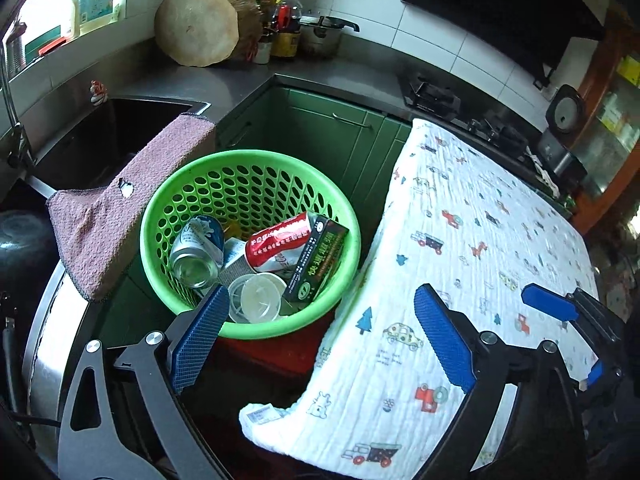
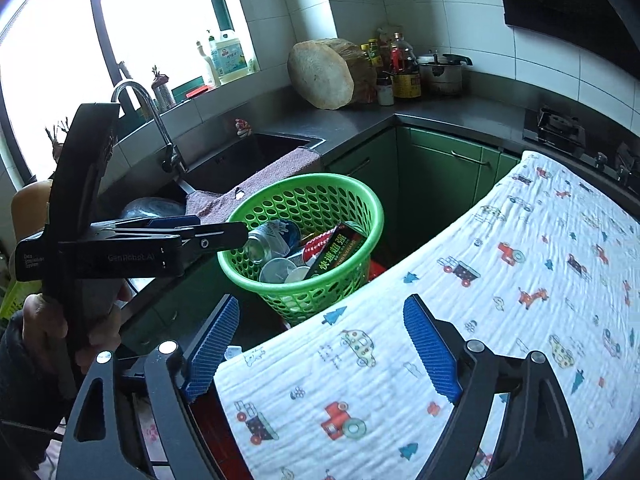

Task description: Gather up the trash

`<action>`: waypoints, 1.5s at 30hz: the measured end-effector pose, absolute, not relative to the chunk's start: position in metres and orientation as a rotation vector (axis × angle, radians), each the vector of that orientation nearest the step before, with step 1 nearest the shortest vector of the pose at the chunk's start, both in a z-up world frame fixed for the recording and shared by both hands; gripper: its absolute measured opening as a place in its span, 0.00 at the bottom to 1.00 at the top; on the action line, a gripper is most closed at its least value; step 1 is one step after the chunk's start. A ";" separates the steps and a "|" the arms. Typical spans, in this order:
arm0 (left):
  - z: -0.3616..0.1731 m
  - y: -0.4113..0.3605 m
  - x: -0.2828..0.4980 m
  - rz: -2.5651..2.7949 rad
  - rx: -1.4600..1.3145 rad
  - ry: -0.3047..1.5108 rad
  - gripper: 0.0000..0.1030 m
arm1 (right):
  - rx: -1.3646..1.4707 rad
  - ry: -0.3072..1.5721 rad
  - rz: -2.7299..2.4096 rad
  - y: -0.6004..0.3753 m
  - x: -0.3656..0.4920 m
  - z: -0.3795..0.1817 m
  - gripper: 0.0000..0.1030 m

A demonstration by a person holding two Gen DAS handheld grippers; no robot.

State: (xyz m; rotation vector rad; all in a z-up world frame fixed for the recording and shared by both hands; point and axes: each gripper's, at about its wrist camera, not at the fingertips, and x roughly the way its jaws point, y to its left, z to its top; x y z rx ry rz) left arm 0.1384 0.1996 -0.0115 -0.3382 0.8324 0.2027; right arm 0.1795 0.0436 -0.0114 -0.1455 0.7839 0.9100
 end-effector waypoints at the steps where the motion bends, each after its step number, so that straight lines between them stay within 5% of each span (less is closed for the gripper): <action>1: -0.011 0.193 0.136 0.200 -0.332 0.833 0.91 | -0.145 0.776 0.900 0.035 0.174 -0.011 0.84; 25: 0.034 0.034 0.065 0.131 -0.051 0.708 0.95 | 0.025 0.762 0.565 -0.142 0.077 -0.010 0.89; 45: 0.031 -0.010 0.029 0.007 -0.055 0.731 0.95 | 0.049 0.727 0.380 -0.205 0.027 -0.007 0.90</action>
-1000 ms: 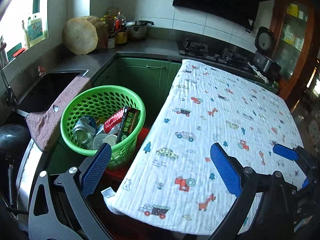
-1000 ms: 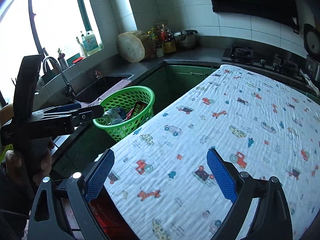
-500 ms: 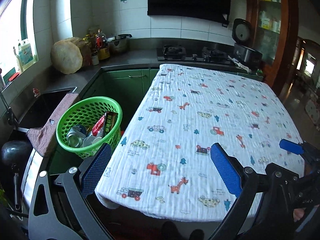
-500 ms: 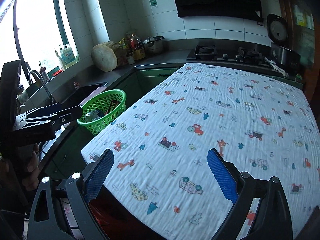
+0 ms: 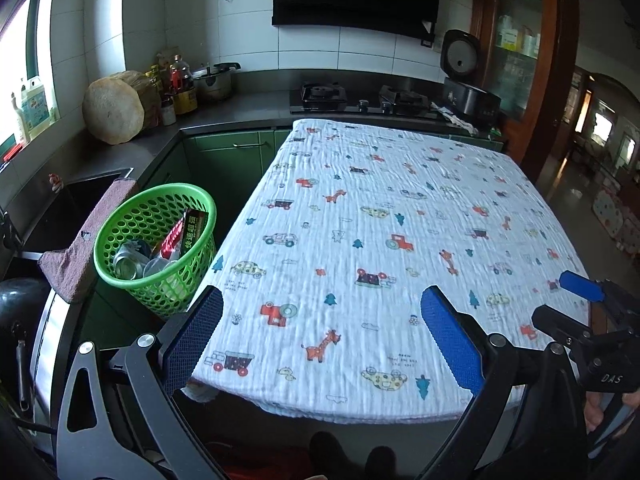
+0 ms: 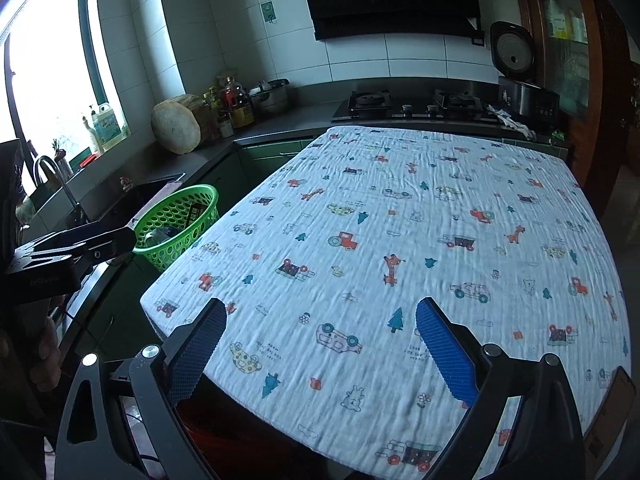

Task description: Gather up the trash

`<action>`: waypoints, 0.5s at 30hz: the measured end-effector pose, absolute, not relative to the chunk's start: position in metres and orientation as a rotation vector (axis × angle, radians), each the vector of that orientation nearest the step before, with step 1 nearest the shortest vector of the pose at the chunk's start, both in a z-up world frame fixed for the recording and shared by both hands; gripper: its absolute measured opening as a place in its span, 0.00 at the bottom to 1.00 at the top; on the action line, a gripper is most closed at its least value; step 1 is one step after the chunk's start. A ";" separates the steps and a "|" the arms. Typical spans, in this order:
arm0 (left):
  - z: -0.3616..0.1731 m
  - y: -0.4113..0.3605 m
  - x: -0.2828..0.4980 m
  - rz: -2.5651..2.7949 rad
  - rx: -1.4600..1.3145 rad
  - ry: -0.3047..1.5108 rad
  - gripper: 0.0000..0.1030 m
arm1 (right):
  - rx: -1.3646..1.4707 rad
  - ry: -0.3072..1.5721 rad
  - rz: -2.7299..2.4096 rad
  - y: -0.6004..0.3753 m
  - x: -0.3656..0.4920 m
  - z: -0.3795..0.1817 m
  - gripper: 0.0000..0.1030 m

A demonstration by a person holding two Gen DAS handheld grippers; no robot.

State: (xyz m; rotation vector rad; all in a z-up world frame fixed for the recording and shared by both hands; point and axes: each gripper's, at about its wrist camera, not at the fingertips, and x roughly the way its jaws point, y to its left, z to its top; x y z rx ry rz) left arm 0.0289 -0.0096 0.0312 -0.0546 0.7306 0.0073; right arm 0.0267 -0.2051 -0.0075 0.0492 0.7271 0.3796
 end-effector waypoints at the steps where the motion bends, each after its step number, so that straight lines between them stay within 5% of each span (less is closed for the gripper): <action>1: 0.031 -0.010 0.029 0.008 -0.056 0.730 0.95 | 0.048 0.728 0.375 -0.206 0.026 -0.008 0.90; 15: 0.016 -0.013 0.021 0.028 -0.052 0.760 0.95 | 0.027 0.743 0.304 -0.212 0.023 -0.011 0.90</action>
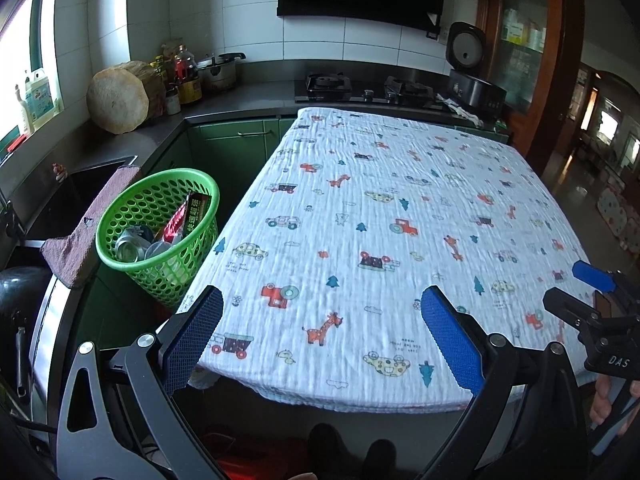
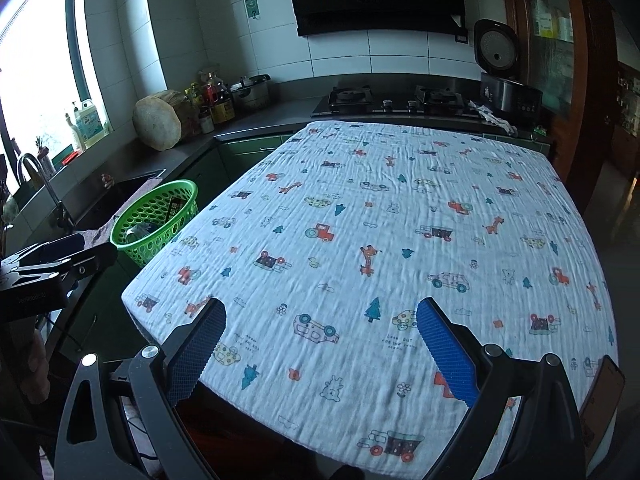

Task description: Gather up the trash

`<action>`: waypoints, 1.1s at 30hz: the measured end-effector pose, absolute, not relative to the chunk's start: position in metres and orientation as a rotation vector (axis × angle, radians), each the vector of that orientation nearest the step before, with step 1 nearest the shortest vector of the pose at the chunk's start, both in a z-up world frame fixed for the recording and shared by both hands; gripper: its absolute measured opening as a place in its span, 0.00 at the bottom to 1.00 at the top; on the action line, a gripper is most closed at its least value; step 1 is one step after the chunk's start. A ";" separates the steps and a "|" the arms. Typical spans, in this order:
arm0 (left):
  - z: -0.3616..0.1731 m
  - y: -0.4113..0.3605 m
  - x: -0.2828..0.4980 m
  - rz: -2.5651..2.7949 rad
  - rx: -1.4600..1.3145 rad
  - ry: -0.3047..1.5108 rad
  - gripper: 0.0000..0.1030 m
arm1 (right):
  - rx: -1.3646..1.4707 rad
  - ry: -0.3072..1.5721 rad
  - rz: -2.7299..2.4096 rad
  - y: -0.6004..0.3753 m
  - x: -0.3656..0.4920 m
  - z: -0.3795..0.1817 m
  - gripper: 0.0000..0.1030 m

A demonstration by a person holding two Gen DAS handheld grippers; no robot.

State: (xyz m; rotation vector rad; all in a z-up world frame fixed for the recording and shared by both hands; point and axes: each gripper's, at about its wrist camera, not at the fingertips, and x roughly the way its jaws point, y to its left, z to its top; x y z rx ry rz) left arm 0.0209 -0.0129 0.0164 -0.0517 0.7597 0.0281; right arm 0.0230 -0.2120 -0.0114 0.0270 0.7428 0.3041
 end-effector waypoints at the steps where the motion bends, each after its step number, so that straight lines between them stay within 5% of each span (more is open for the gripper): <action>1: 0.016 -0.013 0.020 0.029 -0.049 0.761 0.95 | 0.026 0.744 0.302 -0.212 0.023 -0.011 0.90; 33: 0.000 -0.019 0.018 0.013 -0.050 0.799 0.95 | -0.002 0.769 0.272 -0.211 0.025 -0.020 0.91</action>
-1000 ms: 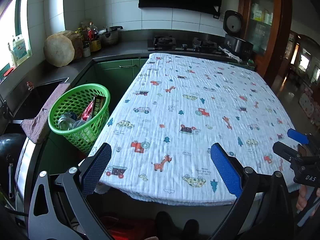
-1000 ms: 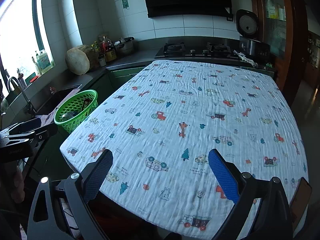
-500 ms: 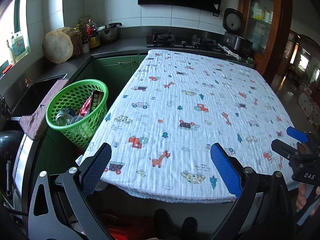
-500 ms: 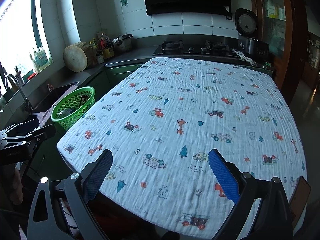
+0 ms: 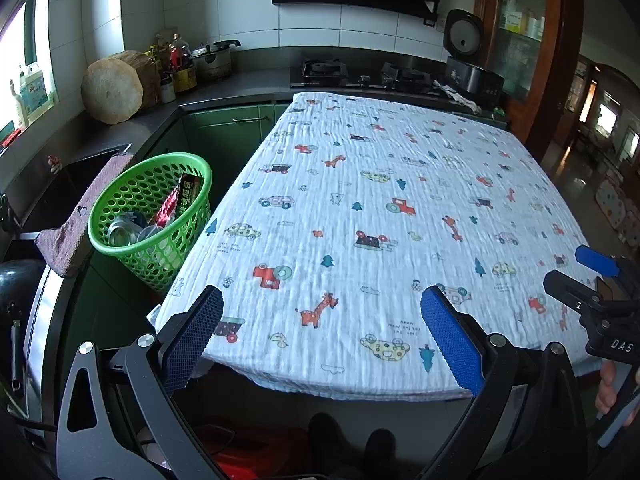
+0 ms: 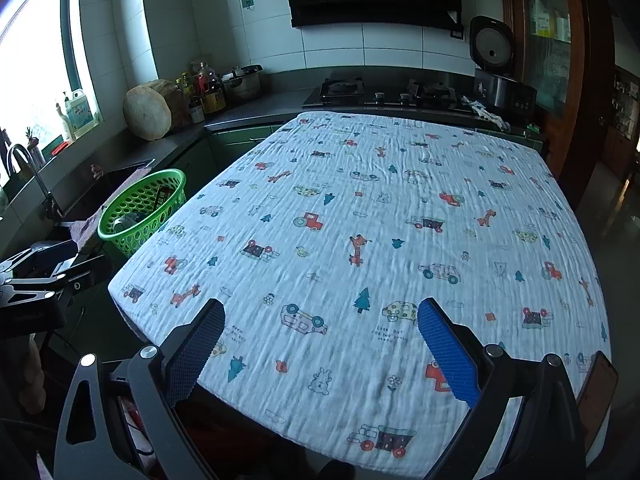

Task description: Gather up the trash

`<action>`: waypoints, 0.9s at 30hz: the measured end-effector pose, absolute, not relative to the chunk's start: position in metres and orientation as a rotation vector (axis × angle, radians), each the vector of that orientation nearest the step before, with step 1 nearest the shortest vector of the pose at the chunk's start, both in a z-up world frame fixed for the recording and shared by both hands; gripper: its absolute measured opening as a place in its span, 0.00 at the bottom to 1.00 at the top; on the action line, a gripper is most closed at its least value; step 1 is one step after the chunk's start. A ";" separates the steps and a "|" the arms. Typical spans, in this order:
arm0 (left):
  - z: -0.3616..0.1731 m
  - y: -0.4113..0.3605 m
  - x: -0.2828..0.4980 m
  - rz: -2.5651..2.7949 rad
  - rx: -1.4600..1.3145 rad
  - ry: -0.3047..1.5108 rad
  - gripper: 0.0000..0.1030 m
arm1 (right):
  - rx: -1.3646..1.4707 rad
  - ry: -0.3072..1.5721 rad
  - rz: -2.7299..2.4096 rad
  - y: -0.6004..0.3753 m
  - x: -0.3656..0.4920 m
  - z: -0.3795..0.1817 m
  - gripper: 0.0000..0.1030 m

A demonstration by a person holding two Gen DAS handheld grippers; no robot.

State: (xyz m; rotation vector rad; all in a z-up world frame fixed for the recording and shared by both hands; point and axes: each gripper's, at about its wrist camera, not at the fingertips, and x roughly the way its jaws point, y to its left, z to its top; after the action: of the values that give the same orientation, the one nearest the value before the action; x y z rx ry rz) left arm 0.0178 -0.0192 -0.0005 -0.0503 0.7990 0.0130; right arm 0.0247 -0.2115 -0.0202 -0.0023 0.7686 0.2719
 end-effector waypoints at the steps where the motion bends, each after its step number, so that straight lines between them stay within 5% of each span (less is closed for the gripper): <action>1: 0.000 -0.019 0.018 0.012 -0.050 0.799 0.95 | -0.001 0.769 0.272 -0.212 0.025 -0.020 0.91; 27: 0.001 -0.022 0.016 0.006 -0.041 0.798 0.95 | -0.004 0.774 0.278 -0.207 0.025 -0.021 0.91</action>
State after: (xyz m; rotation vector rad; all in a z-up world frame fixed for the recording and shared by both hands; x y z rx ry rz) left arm 0.0164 -0.0217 0.0009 -0.0407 0.7975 0.0064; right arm 0.0245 -0.2075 -0.0207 -0.0041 0.7741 0.2776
